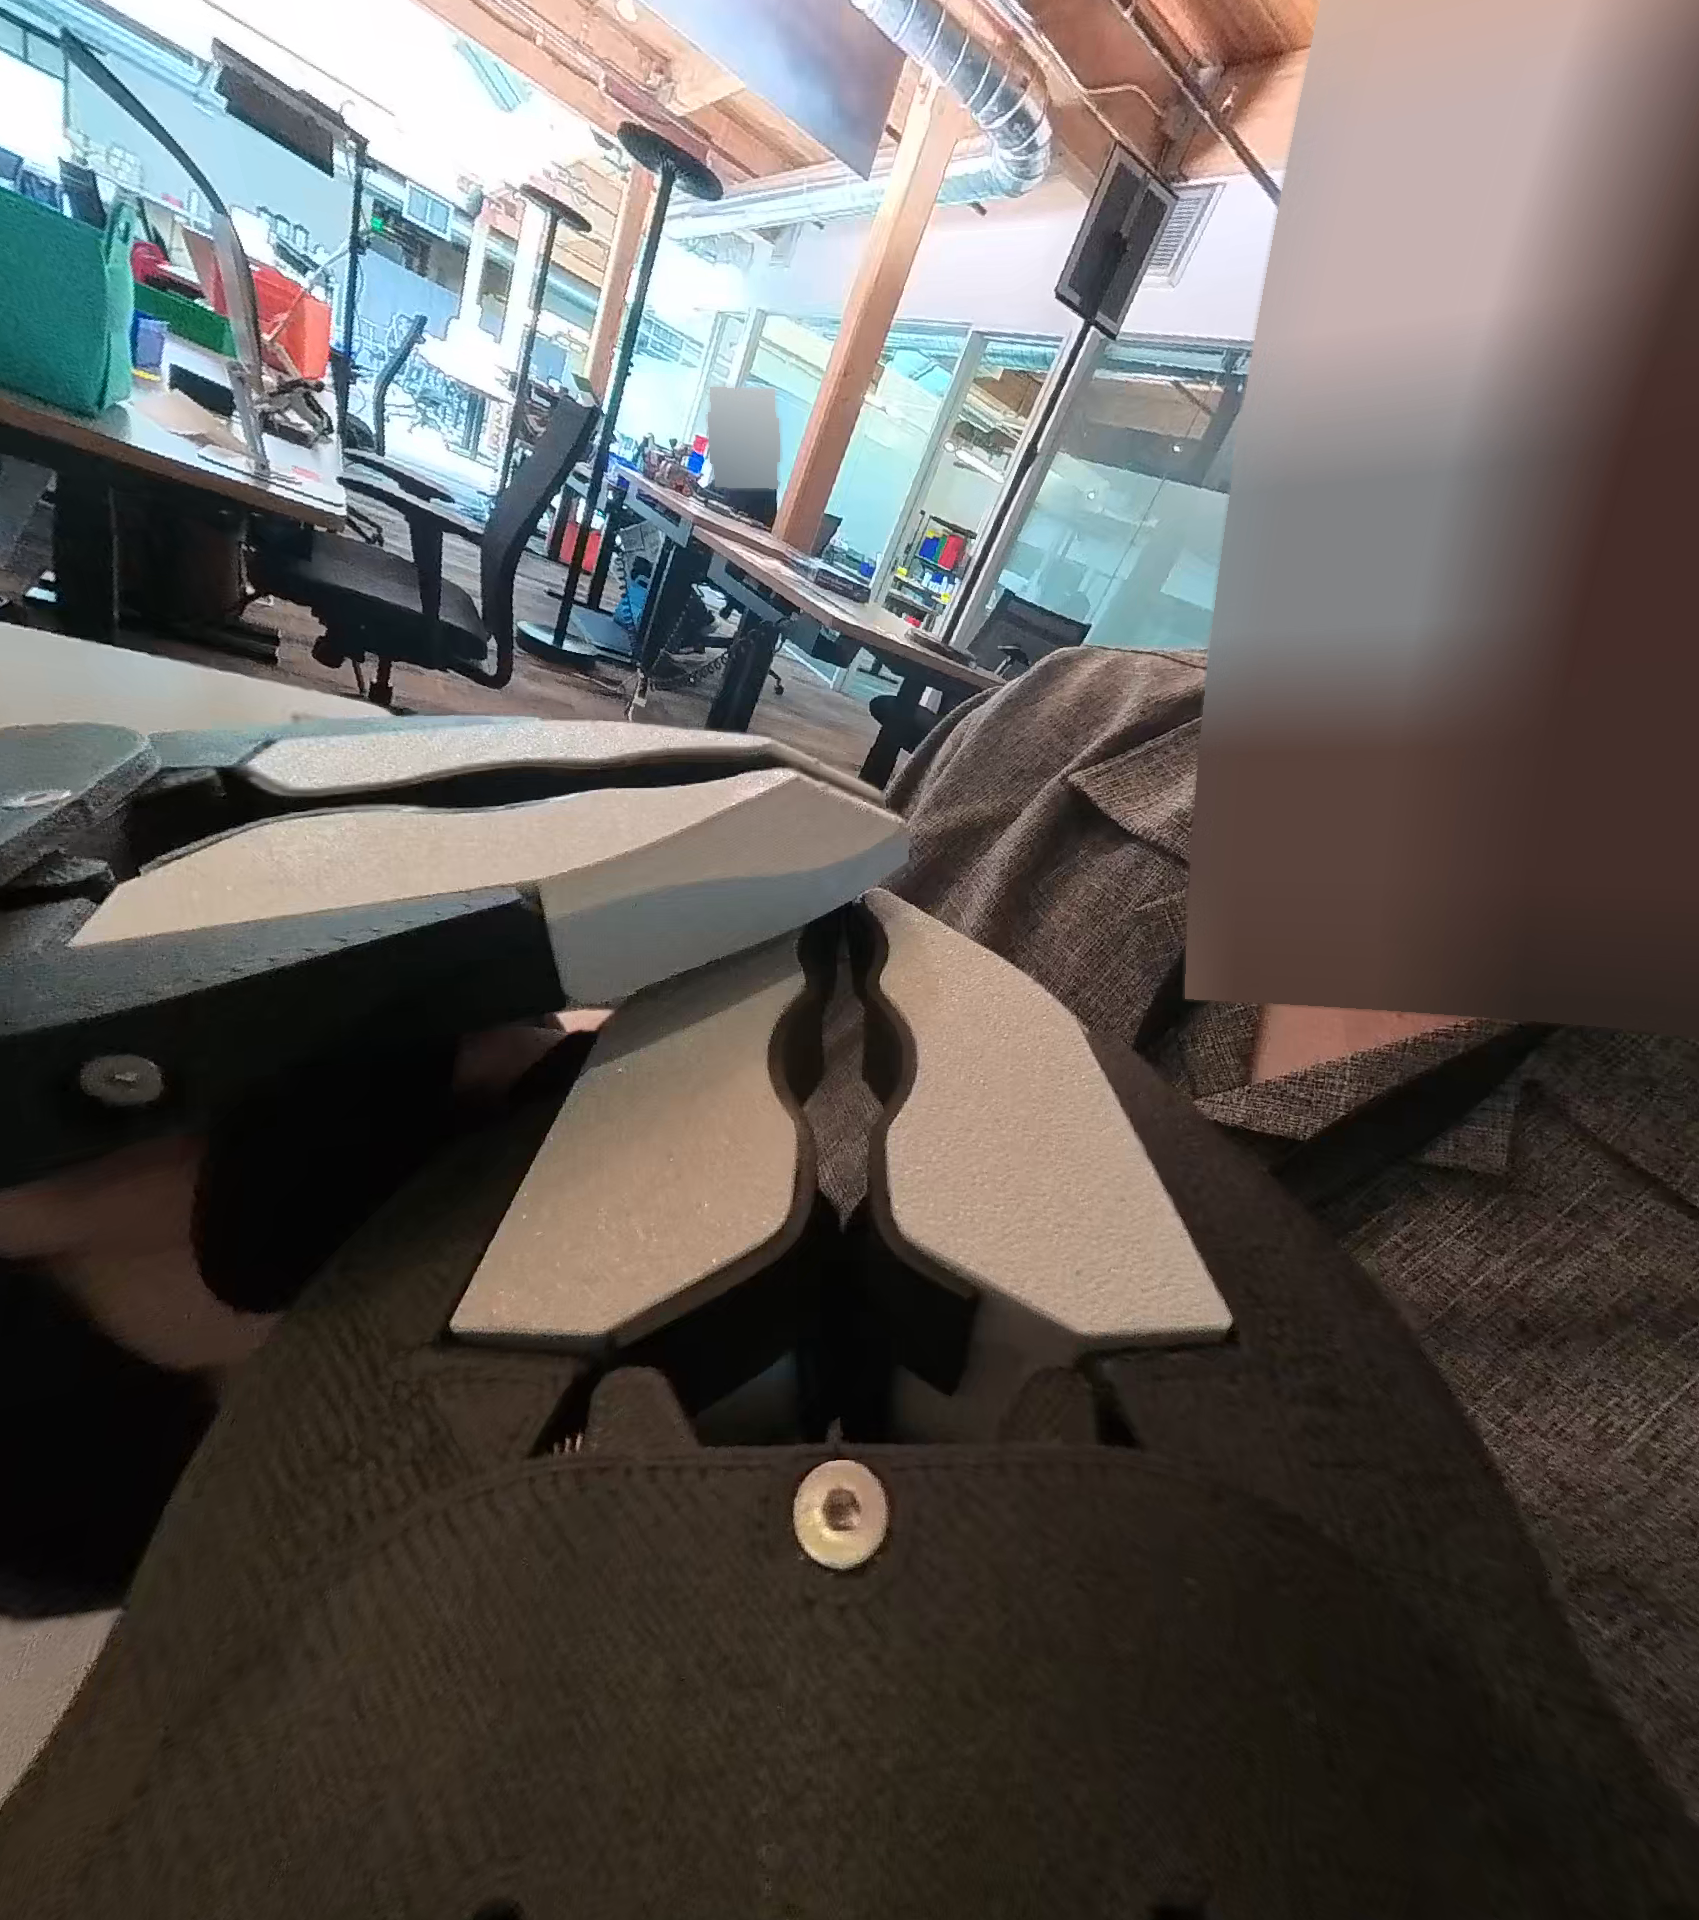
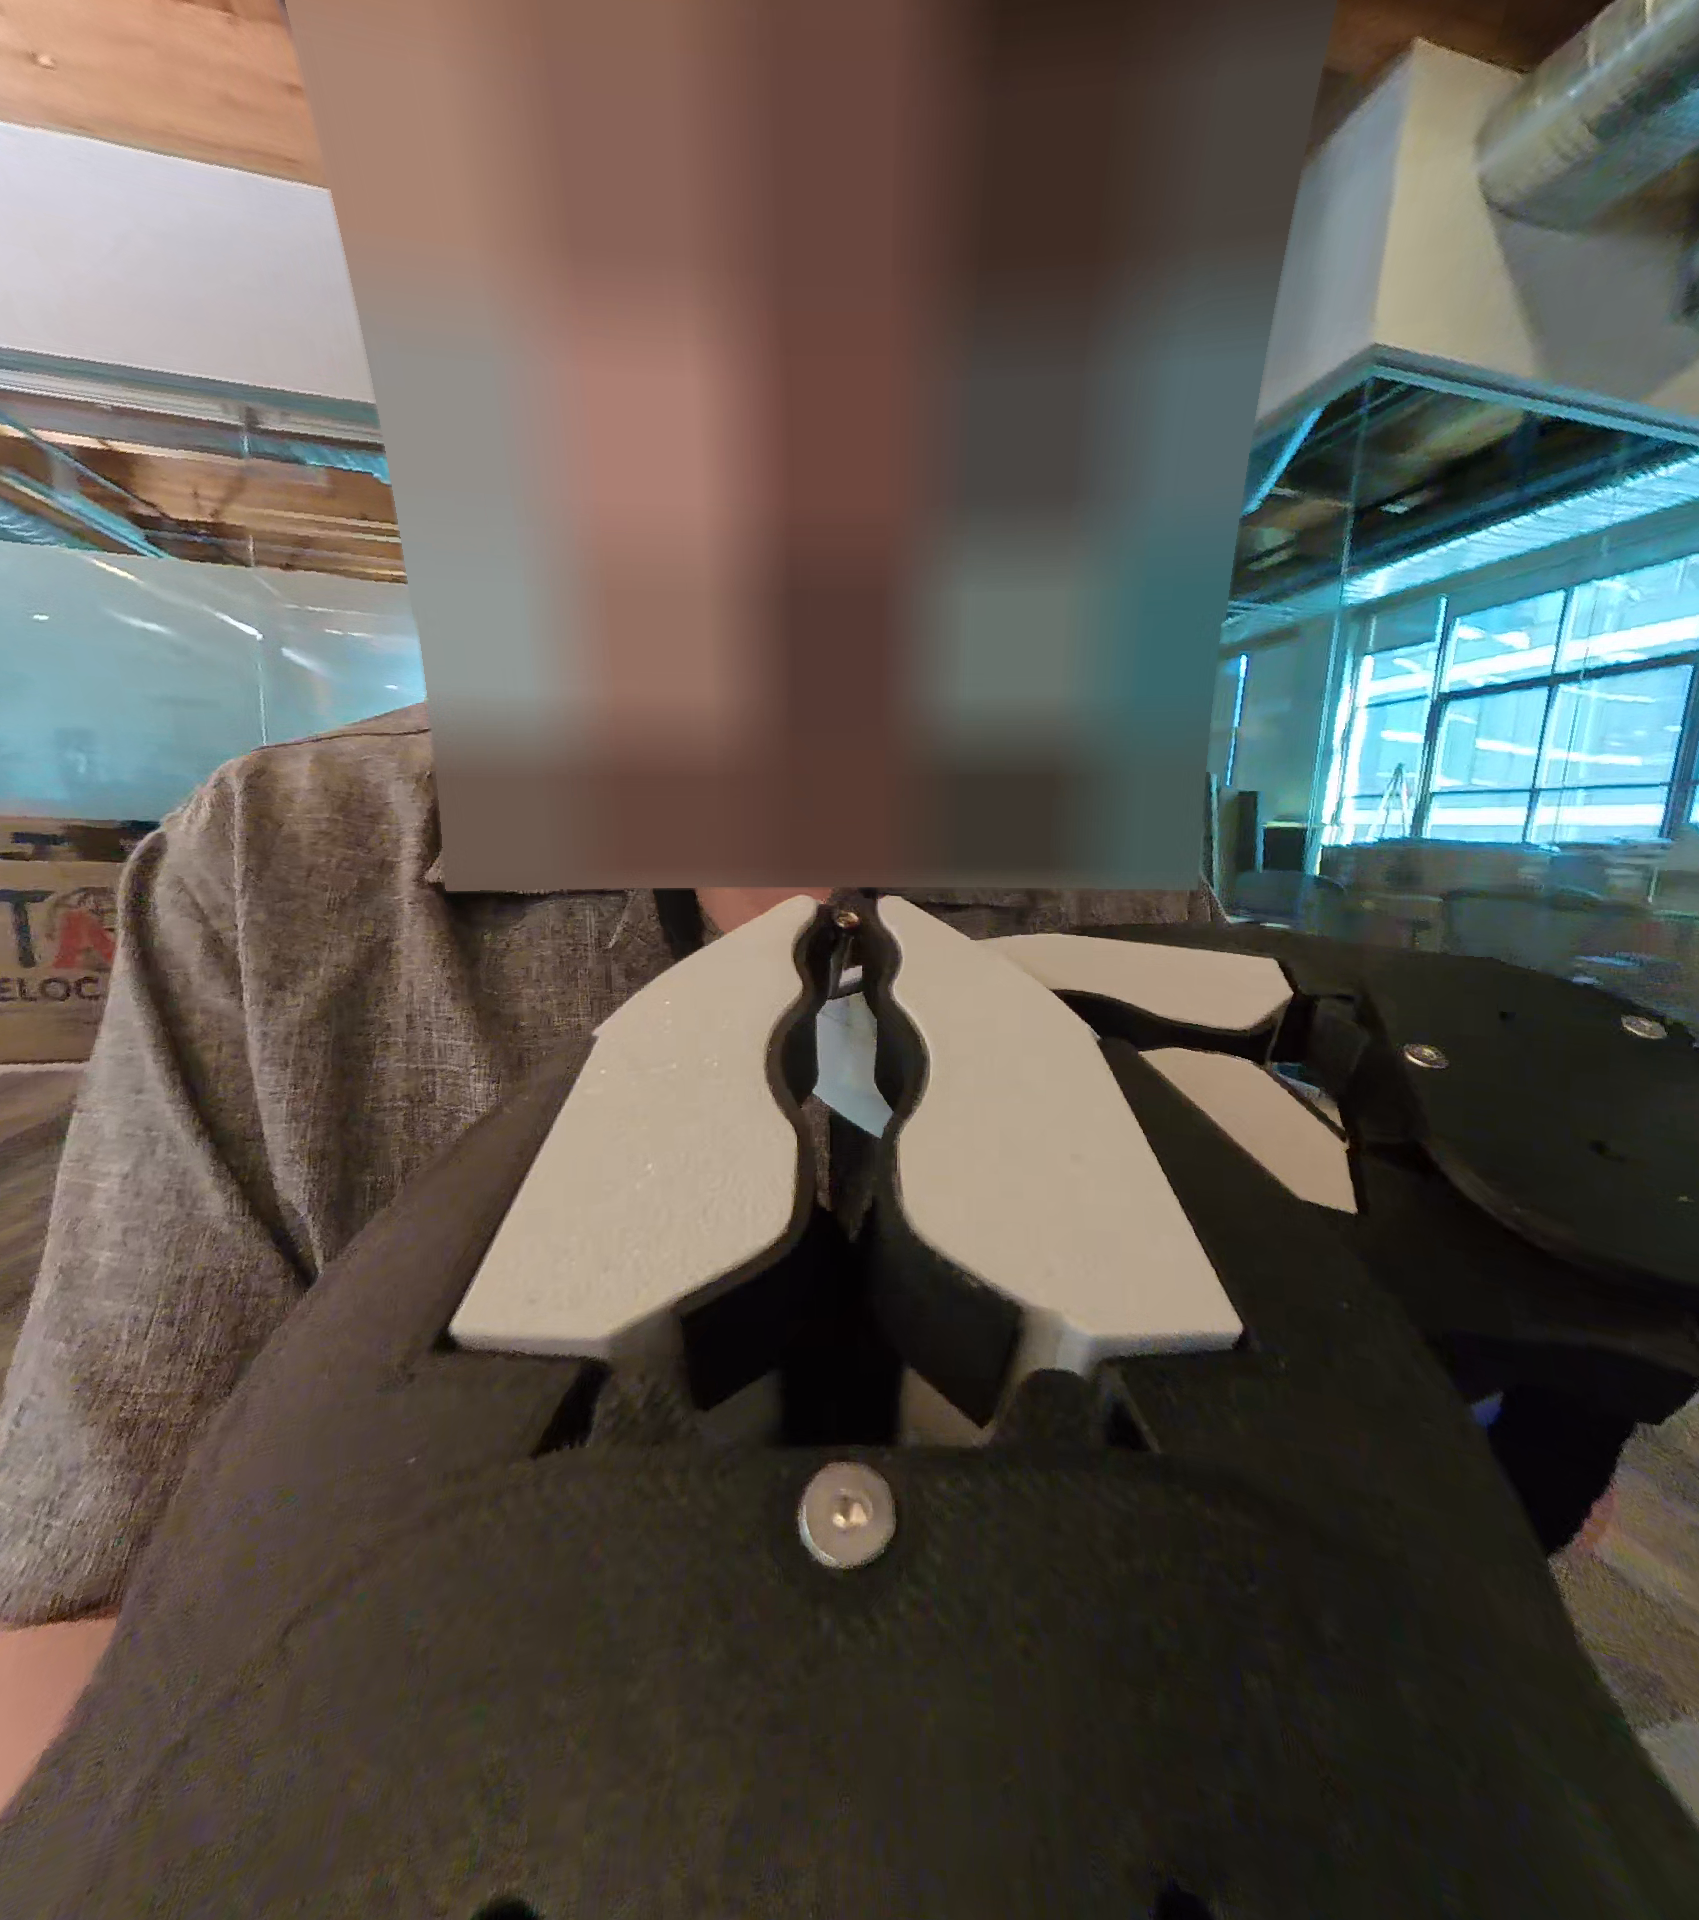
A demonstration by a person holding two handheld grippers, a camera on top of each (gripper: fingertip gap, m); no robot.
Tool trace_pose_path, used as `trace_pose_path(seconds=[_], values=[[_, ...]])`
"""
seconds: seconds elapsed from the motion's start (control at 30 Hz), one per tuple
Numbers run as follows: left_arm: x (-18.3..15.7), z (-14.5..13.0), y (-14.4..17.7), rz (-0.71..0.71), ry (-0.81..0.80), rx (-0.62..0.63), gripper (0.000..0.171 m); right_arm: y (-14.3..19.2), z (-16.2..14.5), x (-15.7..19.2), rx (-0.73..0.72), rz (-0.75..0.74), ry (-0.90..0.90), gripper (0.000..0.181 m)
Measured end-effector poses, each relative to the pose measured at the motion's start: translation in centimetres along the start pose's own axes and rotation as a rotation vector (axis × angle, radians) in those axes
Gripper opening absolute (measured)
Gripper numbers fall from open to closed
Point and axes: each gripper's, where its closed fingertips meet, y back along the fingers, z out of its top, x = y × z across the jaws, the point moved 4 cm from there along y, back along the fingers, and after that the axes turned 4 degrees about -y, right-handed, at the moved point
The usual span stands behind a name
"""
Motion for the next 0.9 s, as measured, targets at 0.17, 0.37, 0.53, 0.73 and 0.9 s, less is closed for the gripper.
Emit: trace_pose_path(seconds=[0.17,0.37,0.53,0.73,0.9], values=[[0.0,0.2,0.0,0.000,0.001,-0.004,0.002,-0.1,0.3,-0.3,0.014,-0.057,-0.045,0.029],[1.2,0.4,1.2,0.185,-0.028,0.008,0.002,2.3,2.1,-0.7,-0.086,-0.440,0.036,0.042],[4.2,0.6,4.0,0.637,-0.100,0.029,0.002,5.9,2.8,1.1,-0.127,-1.474,0.337,0.024],[5.5,0.7,5.0,0.974,-0.251,0.095,0.002,4.1,1.7,2.4,0.184,-2.015,0.581,0.025],[5.4,0.8,4.7,1.038,-0.300,0.126,0.002,3.4,1.2,0.4,0.308,-2.070,0.590,0.017]])
